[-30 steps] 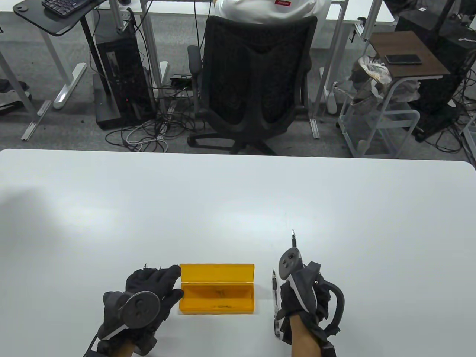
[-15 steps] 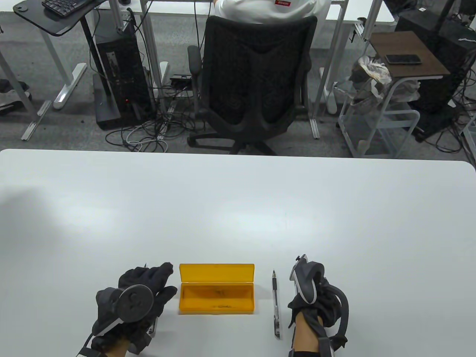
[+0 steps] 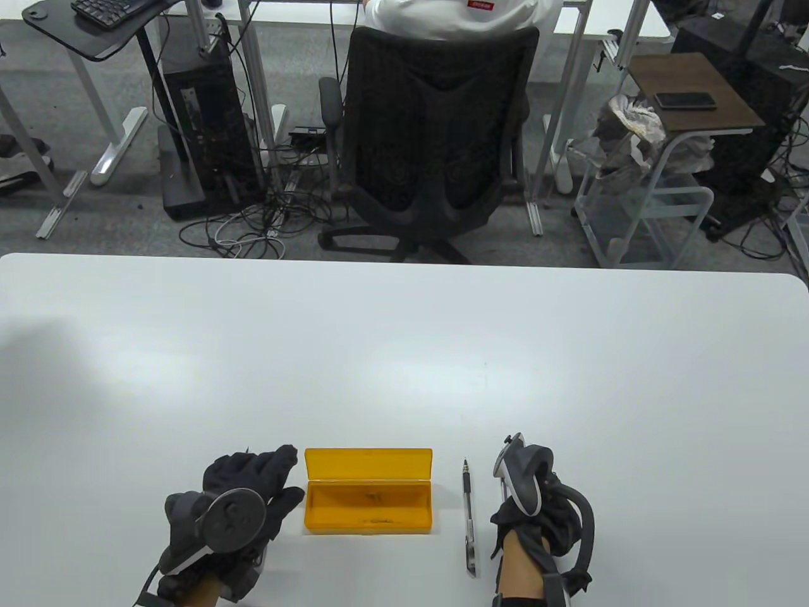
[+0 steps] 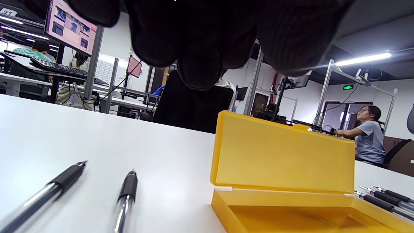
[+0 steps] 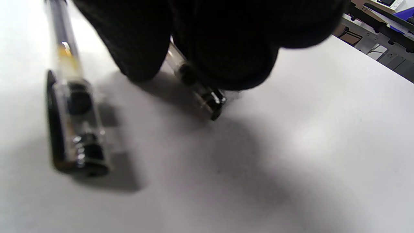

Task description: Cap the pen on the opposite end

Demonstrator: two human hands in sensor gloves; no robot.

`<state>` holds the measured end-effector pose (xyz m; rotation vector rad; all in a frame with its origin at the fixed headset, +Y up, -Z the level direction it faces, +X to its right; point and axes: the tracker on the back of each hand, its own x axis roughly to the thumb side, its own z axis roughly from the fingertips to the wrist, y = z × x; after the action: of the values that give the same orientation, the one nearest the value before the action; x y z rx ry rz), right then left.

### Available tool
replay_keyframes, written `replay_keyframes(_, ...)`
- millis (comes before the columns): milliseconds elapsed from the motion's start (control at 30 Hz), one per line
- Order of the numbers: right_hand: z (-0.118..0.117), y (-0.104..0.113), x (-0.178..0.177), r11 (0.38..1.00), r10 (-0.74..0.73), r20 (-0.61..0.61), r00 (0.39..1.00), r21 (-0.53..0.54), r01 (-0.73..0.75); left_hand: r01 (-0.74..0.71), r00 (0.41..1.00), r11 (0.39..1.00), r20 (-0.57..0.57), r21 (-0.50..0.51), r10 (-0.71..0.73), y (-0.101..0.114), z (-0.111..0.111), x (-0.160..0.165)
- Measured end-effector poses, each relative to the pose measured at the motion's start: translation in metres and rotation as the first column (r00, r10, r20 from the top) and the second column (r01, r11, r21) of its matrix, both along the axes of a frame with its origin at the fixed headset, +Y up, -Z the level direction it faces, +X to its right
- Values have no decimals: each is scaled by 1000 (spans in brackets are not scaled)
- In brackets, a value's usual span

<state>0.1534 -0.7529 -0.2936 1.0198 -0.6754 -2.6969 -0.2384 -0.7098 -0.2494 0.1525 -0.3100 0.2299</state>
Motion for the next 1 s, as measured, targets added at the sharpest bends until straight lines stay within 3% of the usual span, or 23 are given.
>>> replay_keyframes(100, 1, 1, 0, 1000, 21, 16, 1000, -6, -21, 33, 999, 999, -5, 11, -33, 2, 1, -1)
replay_keyframes(200, 1, 14, -2, 997, 25, 6, 1000, 74, -25, 35, 999, 999, -15, 4, -35, 4, 1, -1)
replay_keyframes(300, 5, 38, -17, 971, 17, -99, 995, 237, 7, 71, 997, 997, -41, -6, -72, 5, 1, -2)
replay_keyframes(433, 9, 62, -48, 929, -13, -282, 959, 350, 116, 170, 977, 982, -114, -85, -179, 9, 2, -2)
replay_keyframes(467, 11, 66, -57, 917, -45, -384, 922, 351, 191, 168, 977, 981, -116, -98, -179, 10, 3, -3)
replay_keyframes(533, 17, 71, -71, 892, -88, -474, 876, 355, 281, 102, 989, 983, -90, -154, -116, 10, 4, -3)
replay_keyframes(667, 24, 76, -90, 911, -108, -569, 815, 272, 311, -12, 1000, 942, -31, -335, 2, 9, 6, -2)
replay_keyframes(933, 25, 73, -86, 937, -176, -560, 810, 157, 312, 67, 991, 940, -84, -333, -100, 7, 5, 2)
replay_keyframes(1000, 26, 74, -87, 937, -156, -564, 811, 177, 303, 65, 989, 943, -103, -327, -104, 5, 5, -1)
